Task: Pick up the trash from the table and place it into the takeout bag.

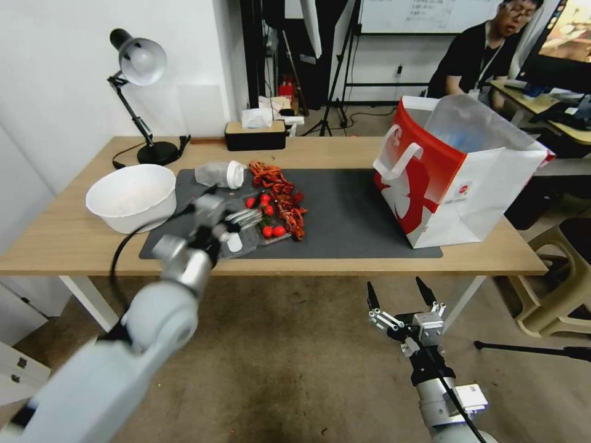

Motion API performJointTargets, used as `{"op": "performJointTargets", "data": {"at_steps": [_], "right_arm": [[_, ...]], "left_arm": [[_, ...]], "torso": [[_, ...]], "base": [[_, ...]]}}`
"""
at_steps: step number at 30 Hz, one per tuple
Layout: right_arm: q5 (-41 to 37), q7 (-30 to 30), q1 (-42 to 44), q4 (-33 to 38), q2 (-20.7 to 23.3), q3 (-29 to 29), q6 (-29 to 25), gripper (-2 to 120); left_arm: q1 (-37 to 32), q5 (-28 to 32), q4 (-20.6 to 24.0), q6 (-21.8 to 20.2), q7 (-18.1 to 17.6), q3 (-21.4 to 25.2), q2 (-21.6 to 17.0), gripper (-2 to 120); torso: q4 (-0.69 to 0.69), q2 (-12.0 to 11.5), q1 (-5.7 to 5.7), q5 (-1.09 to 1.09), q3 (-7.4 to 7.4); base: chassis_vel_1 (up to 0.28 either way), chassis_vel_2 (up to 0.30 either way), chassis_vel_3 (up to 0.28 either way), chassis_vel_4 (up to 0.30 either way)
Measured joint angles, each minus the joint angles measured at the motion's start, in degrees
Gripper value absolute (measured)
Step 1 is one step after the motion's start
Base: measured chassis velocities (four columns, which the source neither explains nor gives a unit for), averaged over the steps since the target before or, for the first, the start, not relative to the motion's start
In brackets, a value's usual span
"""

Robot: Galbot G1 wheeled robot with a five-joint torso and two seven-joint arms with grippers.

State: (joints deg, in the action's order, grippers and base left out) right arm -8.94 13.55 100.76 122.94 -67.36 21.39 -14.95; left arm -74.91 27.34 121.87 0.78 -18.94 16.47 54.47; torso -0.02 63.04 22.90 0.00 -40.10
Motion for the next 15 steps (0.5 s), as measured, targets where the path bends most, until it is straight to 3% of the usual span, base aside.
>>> {"op": "performJointTargets", "data": {"at_steps": [1,8,15], "right_arm": [[-0.1,0.0,0.0,0.0,0.1,0.0,0.0,100],[-0.3,0.0,-0.3,-0.3,0.1,-0.4,0.1,100],[0.2,-0.1,-0.3,-0.5,-0.4,-1.1,0.2,100]], "left_arm": [[-3.5,-2.0,0.1,2.1,-1.1,2.1,1.6,100],[-9.6,-2.9,-0.1,8.6,-1.9,7.6,4.2,100],[-8.6,-1.3,-0.5,8.8,-1.4,8.8,4.7,100]], "torso": [[0.04,0.0,0.00,0.00,0.00],[0.02,0.0,0.00,0.01,-0.01],[0.03,0.0,0.01,-0.01,-0.01]], "base": [[0.000,0.000,0.000,0.000],[0.000,0.000,0.000,0.000],[0.000,0.000,0.000,0.000]]}}
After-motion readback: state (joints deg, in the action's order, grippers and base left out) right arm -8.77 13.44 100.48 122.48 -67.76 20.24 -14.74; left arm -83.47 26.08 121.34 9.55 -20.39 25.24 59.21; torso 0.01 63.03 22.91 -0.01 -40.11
